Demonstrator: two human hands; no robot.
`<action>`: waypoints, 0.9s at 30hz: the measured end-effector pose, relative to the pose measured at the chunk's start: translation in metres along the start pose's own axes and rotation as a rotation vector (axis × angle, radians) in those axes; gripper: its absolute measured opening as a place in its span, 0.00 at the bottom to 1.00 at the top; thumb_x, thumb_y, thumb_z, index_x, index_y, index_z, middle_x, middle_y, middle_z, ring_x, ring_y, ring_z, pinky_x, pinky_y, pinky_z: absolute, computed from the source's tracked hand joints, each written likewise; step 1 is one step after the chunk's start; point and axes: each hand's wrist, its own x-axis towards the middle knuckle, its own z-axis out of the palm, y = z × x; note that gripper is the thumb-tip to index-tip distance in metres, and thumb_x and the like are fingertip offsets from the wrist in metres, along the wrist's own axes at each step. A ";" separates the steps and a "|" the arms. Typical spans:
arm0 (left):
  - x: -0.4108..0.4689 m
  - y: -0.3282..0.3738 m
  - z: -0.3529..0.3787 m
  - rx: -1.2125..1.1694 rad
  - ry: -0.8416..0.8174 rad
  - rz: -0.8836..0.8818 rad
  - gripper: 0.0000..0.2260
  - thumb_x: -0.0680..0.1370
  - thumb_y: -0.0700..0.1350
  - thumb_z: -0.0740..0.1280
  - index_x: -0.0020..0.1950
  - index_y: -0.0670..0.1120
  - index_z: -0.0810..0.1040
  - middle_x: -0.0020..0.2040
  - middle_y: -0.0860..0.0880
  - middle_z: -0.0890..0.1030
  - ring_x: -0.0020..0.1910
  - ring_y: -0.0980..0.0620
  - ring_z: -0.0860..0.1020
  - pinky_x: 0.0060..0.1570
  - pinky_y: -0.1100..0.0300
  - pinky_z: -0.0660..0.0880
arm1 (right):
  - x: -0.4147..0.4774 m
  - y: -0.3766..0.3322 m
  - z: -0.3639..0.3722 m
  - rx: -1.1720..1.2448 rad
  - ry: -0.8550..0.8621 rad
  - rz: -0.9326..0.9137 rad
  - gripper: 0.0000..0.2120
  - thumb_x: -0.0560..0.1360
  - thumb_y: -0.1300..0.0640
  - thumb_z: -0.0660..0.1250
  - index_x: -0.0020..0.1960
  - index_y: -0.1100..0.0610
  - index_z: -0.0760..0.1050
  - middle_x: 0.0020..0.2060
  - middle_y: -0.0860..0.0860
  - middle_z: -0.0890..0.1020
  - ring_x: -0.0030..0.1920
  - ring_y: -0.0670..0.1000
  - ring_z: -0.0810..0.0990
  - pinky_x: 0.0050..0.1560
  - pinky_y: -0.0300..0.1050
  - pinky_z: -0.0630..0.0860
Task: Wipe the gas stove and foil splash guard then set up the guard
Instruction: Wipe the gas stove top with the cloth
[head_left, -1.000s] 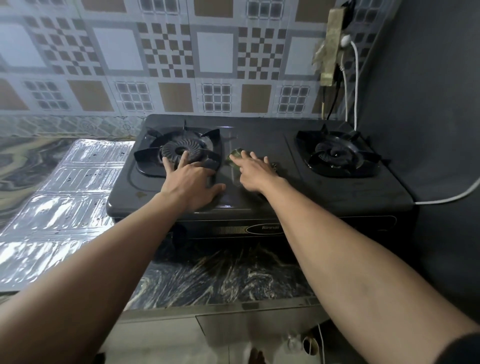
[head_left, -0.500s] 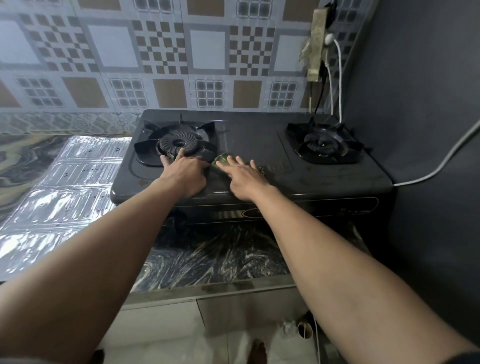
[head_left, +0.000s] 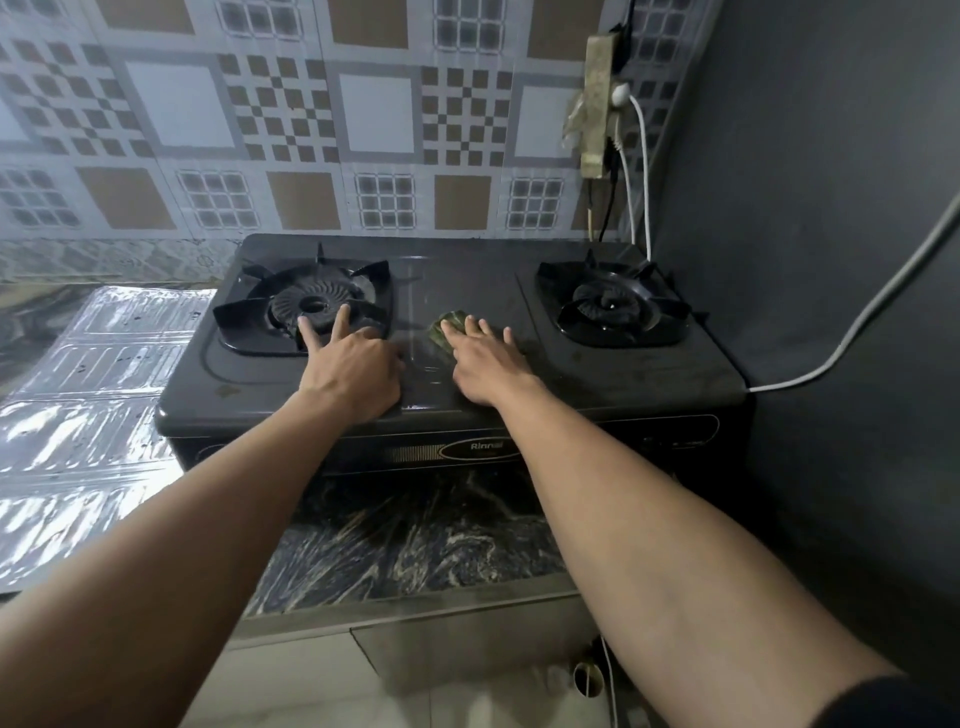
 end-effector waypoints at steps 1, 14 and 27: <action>0.001 0.006 -0.001 0.001 0.016 -0.001 0.15 0.79 0.53 0.57 0.61 0.57 0.79 0.70 0.51 0.74 0.78 0.39 0.53 0.66 0.23 0.46 | 0.002 0.004 -0.001 0.001 0.002 0.002 0.32 0.80 0.63 0.54 0.81 0.51 0.49 0.80 0.57 0.49 0.80 0.57 0.47 0.77 0.60 0.41; 0.010 0.034 0.008 -0.024 0.045 -0.044 0.16 0.79 0.60 0.59 0.60 0.55 0.79 0.65 0.53 0.77 0.74 0.42 0.61 0.67 0.27 0.54 | 0.043 0.042 -0.017 0.030 0.017 0.104 0.32 0.80 0.59 0.57 0.81 0.54 0.48 0.80 0.59 0.50 0.79 0.60 0.49 0.78 0.59 0.45; 0.020 0.071 0.001 -0.084 -0.003 0.019 0.19 0.79 0.63 0.58 0.67 0.59 0.74 0.72 0.52 0.73 0.78 0.40 0.55 0.69 0.27 0.50 | 0.018 0.061 -0.017 -0.028 0.135 0.071 0.25 0.77 0.62 0.64 0.72 0.64 0.65 0.71 0.60 0.70 0.71 0.59 0.67 0.72 0.54 0.63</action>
